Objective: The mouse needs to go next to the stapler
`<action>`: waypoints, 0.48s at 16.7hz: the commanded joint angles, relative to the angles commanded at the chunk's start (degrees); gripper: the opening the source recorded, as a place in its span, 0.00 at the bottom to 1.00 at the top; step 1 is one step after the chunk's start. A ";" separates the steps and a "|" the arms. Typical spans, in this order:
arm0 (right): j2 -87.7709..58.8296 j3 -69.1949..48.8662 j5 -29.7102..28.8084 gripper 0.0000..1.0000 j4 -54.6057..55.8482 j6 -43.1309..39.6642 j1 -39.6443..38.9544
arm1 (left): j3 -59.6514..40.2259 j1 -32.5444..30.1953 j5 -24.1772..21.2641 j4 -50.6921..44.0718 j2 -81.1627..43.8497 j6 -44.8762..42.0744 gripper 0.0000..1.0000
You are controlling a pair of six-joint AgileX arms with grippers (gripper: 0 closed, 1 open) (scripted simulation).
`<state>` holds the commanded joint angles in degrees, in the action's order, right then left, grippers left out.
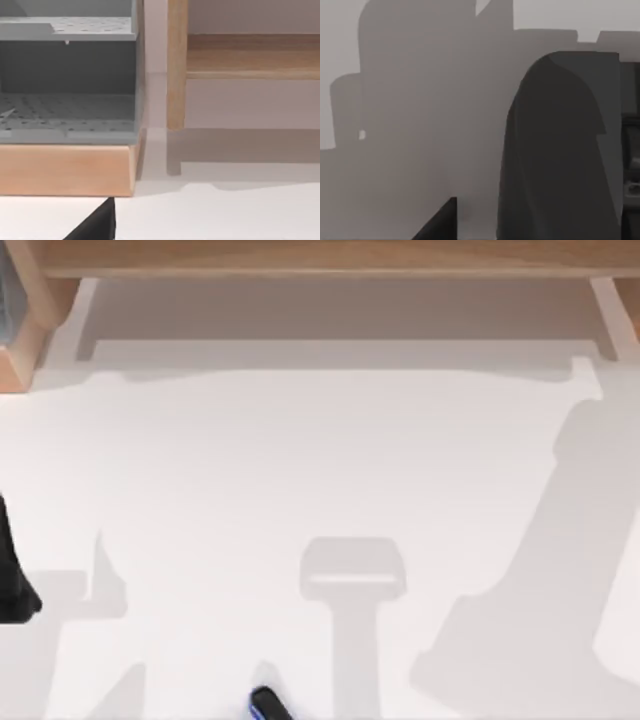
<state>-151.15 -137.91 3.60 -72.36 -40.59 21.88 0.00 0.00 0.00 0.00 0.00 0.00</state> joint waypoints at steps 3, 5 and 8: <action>0.00 0.00 0.00 0.47 0.00 0.00 0.00 | 0.00 0.00 0.00 0.00 0.00 0.00 1.00; 0.00 0.00 0.00 0.32 0.00 0.00 0.00 | 0.00 0.00 0.00 0.00 0.00 0.00 1.00; 0.00 0.00 0.00 0.10 0.00 0.00 0.00 | 0.00 0.00 0.00 0.00 0.00 0.00 1.00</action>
<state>-151.15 -137.91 3.60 -72.36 -40.59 21.88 0.00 0.00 0.00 0.00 0.00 0.00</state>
